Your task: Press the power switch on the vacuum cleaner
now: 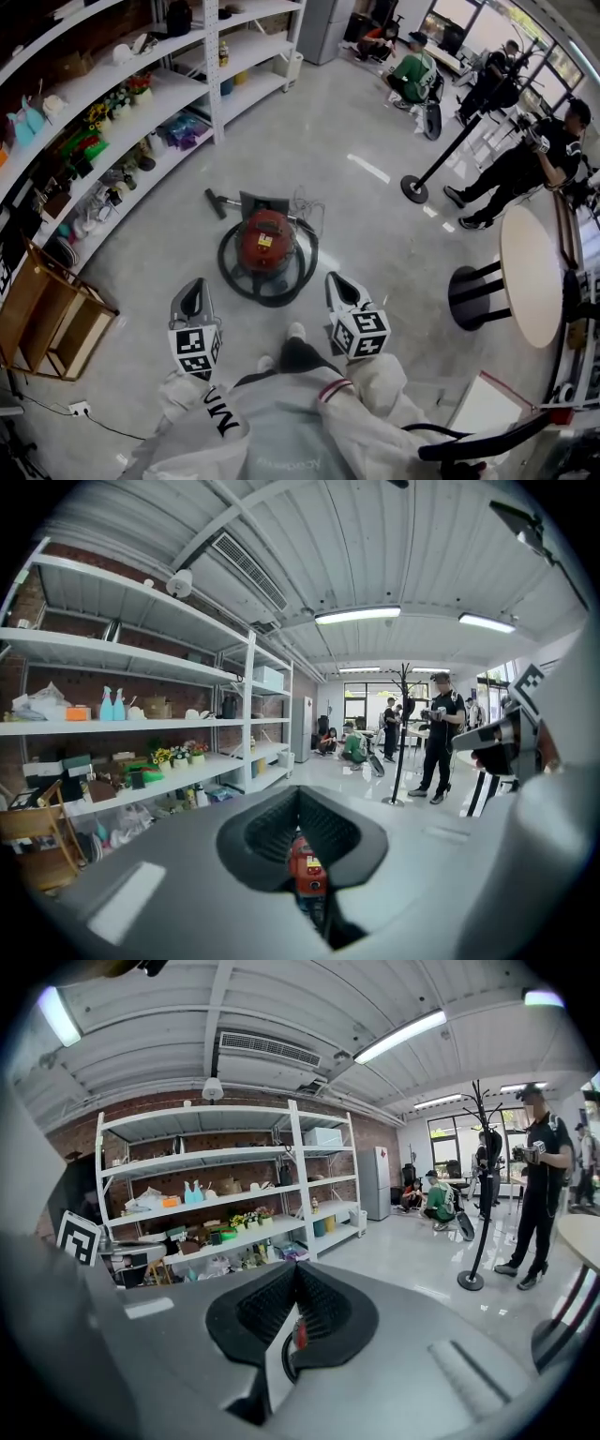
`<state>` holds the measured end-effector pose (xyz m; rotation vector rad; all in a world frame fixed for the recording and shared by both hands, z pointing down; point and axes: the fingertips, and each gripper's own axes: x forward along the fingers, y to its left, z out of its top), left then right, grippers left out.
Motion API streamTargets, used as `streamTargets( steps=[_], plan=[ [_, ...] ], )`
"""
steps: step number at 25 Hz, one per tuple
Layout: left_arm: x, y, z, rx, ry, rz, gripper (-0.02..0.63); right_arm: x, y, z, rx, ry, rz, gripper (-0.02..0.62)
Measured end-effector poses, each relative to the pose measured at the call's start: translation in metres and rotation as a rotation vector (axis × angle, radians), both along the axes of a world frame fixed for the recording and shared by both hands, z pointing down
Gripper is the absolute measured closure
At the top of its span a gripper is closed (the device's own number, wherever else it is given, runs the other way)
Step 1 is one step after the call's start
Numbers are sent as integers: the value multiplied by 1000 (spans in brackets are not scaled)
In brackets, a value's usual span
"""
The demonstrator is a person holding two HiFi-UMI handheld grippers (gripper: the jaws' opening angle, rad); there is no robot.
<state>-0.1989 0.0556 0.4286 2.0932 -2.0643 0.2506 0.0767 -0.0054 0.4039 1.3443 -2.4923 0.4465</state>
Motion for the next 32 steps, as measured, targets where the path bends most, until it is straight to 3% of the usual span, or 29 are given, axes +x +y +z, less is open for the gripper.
streamTargets(
  steps=[12, 32],
  plan=[
    [10, -9, 1, -4, 6, 16, 606, 13, -13, -5, 11, -4, 23, 595],
    [4, -61, 9, -63, -34, -17, 606, -15, -85, 19, -53, -29, -67, 595]
  ],
)
